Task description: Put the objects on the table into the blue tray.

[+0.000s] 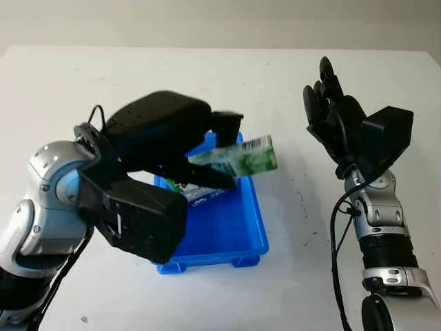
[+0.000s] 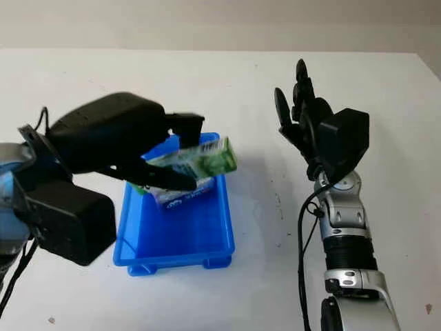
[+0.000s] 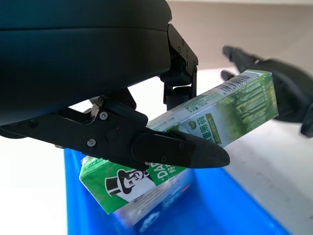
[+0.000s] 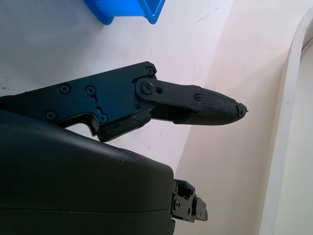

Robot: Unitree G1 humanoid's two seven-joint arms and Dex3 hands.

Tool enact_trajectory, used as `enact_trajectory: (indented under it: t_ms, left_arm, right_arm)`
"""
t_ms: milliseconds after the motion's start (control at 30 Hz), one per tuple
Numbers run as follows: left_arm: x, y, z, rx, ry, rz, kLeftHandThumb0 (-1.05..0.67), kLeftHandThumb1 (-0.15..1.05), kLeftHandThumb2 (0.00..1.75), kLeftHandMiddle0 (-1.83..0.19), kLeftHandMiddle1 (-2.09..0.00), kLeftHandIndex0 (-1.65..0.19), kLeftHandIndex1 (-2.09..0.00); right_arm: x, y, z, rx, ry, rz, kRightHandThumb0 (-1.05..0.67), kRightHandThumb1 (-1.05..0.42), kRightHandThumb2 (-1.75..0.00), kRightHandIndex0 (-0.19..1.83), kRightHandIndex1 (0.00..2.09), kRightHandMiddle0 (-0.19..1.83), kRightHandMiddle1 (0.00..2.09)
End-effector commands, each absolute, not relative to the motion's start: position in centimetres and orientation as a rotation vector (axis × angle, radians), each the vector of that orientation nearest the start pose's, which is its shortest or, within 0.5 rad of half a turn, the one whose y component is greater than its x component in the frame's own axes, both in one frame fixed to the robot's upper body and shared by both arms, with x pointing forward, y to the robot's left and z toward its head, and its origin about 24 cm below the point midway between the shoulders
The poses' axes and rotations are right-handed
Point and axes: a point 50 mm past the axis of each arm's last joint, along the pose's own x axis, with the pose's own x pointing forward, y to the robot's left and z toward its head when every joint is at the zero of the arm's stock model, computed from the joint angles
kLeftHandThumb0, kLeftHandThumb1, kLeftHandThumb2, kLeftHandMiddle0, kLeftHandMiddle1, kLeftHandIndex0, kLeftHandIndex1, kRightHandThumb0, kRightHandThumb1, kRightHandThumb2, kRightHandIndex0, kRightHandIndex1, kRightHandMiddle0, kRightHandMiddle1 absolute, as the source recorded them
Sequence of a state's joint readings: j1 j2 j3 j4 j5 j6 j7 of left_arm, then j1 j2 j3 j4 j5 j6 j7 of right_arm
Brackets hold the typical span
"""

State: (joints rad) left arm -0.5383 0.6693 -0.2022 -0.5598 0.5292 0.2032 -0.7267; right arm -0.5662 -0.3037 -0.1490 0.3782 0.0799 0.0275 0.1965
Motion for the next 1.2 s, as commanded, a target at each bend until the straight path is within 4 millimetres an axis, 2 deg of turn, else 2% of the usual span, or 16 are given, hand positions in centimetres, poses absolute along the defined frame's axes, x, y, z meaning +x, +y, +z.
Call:
enact_trajectory:
  t_ms: [0, 67, 100, 167, 200, 267, 300, 333, 367, 433, 600, 667, 800, 967, 1033, 1167]
  left_arm:
    - [25.5, 12.3, 23.6, 1.415, -0.453, -0.599, -0.5, 1.05, 0.33, -1.09, -2.09, -0.53, -2.03]
    - [25.5, 12.4, 23.3, 1.42, -0.42, -0.619, -0.5, 1.05, 0.36, -0.93, -2.09, -0.43, -1.82]
    - [25.5, 12.4, 23.2, 1.419, -0.401, -0.629, -0.51, 1.05, 0.38, -0.83, -2.09, -0.34, -1.6]
    - [25.6, 12.5, 23.1, 1.414, -0.353, -0.643, -0.54, 1.05, 0.44, -0.64, -1.66, -0.19, -1.08]
    - [25.6, 12.5, 23.1, 1.412, -0.336, -0.645, -0.56, 1.05, 0.46, -0.59, -1.6, -0.11, -0.9]
    - [25.7, 12.5, 23.1, 1.403, -0.308, -0.654, -0.59, 1.05, 0.49, -0.51, -1.7, -0.04, -0.63]
    - [25.8, 12.6, 23.2, 1.401, -0.292, -0.663, -0.61, 1.05, 0.5, -0.19, -1.18, 0.04, -0.49]
    - [25.8, 12.6, 23.3, 1.403, -0.285, -0.669, -0.63, 1.05, 0.52, -0.02, -0.61, 0.11, -0.35]
    - [25.8, 12.7, 23.4, 1.407, -0.285, -0.672, -0.64, 1.05, 0.52, 0.03, -0.39, 0.13, -0.3]
    - [25.8, 12.8, 23.6, 1.409, -0.294, -0.675, -0.66, 1.05, 0.53, 0.09, -0.17, 0.16, -0.24]
    - [25.9, 13.1, 24.4, 1.378, -0.288, -0.682, -0.71, 1.05, 0.54, 0.15, -0.08, 0.19, -0.17]
    - [25.9, 13.4, 25.1, 1.296, -0.294, -0.658, -0.71, 1.05, 0.5, 0.16, -0.07, 0.18, -0.14]
    - [26.3, 14.6, 26.5, 1.042, -0.392, -0.572, -0.61, 1.05, 0.51, 0.12, -0.08, 0.16, -0.13]
    - [28.7, 17.6, 28.2, 0.555, -0.543, -0.301, -0.66, 1.05, 0.61, 0.1, -0.07, 0.14, -0.13]
    - [30.1, 19.1, 27.7, 0.346, -0.555, -0.196, -0.68, 1.05, 0.63, 0.11, -0.06, 0.15, -0.12]
    - [32.2, 21.8, 25.3, 0.133, -0.52, 0.0, -0.69, 1.05, 0.68, 0.17, -0.04, 0.19, -0.02]
  right_arm:
    - [35.1, -21.2, 14.1, -0.178, -0.187, 0.079, -0.68, -1.05, -0.56, -0.19, 0.0, -0.19, 0.0]
    - [35.1, -21.2, 14.1, -0.179, -0.188, 0.078, -0.68, -1.05, -0.56, -0.19, 0.0, -0.19, 0.0]
    - [35.1, -21.2, 14.1, -0.179, -0.188, 0.078, -0.68, -1.05, -0.56, -0.19, 0.0, -0.19, 0.0]
    - [35.1, -21.2, 14.2, -0.181, -0.188, 0.078, -0.68, -1.05, -0.56, -0.19, 0.0, -0.19, 0.0]
    - [35.1, -21.2, 14.2, -0.182, -0.187, 0.077, -0.68, -1.05, -0.56, -0.19, 0.0, -0.19, 0.0]
    - [35.2, -21.2, 14.2, -0.182, -0.187, 0.079, -0.68, -1.05, -0.56, -0.19, 0.0, -0.19, 0.0]
    - [35.2, -21.2, 14.2, -0.182, -0.187, 0.08, -0.68, -1.05, -0.56, -0.19, 0.0, -0.19, 0.0]
    - [35.2, -21.2, 14.2, -0.185, -0.187, 0.081, -0.68, -1.05, -0.56, -0.19, 0.0, -0.19, 0.0]
    - [35.2, -21.2, 14.2, -0.186, -0.188, 0.082, -0.68, -1.05, -0.56, -0.19, 0.0, -0.19, 0.0]
    - [35.2, -21.2, 14.2, -0.187, -0.189, 0.081, -0.68, -1.05, -0.56, -0.19, 0.0, -0.19, 0.0]
    - [35.3, -21.2, 14.2, -0.187, -0.189, 0.082, -0.67, -1.05, -0.56, -0.19, 0.0, -0.19, 0.0]
    - [35.3, -21.1, 14.2, -0.184, -0.189, 0.08, -0.67, -1.05, -0.57, -0.19, 0.0, -0.19, 0.0]
    - [35.3, -21.0, 14.2, -0.188, -0.193, 0.077, -0.66, -1.05, -0.56, -0.19, 0.0, -0.19, 0.0]
    - [35.5, -20.7, 14.1, -0.174, -0.182, 0.073, -0.67, -1.05, -0.57, -0.19, 0.0, -0.19, 0.0]
    - [35.5, -20.5, 14.1, -0.168, -0.182, 0.071, -0.68, -1.05, -0.56, -0.19, 0.0, -0.19, 0.0]
    - [35.6, -20.3, 14.2, -0.177, -0.189, 0.07, -0.71, -1.05, -0.56, -0.19, 0.0, -0.19, 0.0]
